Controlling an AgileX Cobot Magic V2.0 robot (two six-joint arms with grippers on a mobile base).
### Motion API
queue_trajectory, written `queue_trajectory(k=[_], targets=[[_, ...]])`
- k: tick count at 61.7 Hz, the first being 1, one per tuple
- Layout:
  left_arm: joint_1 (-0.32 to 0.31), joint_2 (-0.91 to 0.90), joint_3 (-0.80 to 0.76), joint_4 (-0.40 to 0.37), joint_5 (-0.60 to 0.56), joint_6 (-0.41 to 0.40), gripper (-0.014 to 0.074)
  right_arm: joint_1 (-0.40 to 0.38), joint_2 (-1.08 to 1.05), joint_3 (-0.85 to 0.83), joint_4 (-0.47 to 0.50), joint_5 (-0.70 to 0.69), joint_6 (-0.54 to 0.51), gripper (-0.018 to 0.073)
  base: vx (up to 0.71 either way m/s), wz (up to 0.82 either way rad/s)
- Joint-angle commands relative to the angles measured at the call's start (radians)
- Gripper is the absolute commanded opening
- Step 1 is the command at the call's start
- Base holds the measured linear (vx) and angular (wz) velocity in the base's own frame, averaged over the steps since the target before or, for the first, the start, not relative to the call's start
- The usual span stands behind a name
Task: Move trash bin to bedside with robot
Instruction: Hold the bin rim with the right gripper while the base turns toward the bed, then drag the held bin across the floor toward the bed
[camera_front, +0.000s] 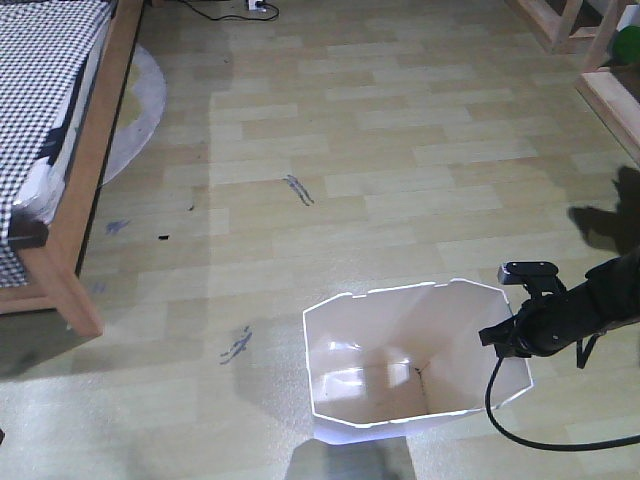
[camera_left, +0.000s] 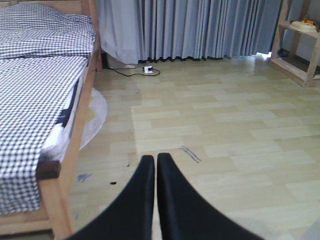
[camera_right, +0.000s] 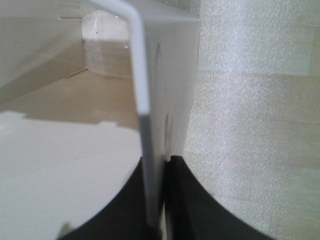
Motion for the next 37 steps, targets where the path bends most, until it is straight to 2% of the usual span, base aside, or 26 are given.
queue_trajectory(k=[1, 37], targets=[[-0.002, -0.014, 0.019, -0.003, -0.069, -0.004, -0.0006, -0.003, -0.075, -0.013, 0.04, 0.14, 0.001, -0.0005, 0.3, -0.13], [-0.002, -0.014, 0.019, -0.003, -0.069, -0.004, -0.0006, -0.003, -0.075, -0.013, 0.04, 0.14, 0.001, -0.0005, 0.31, -0.11]])
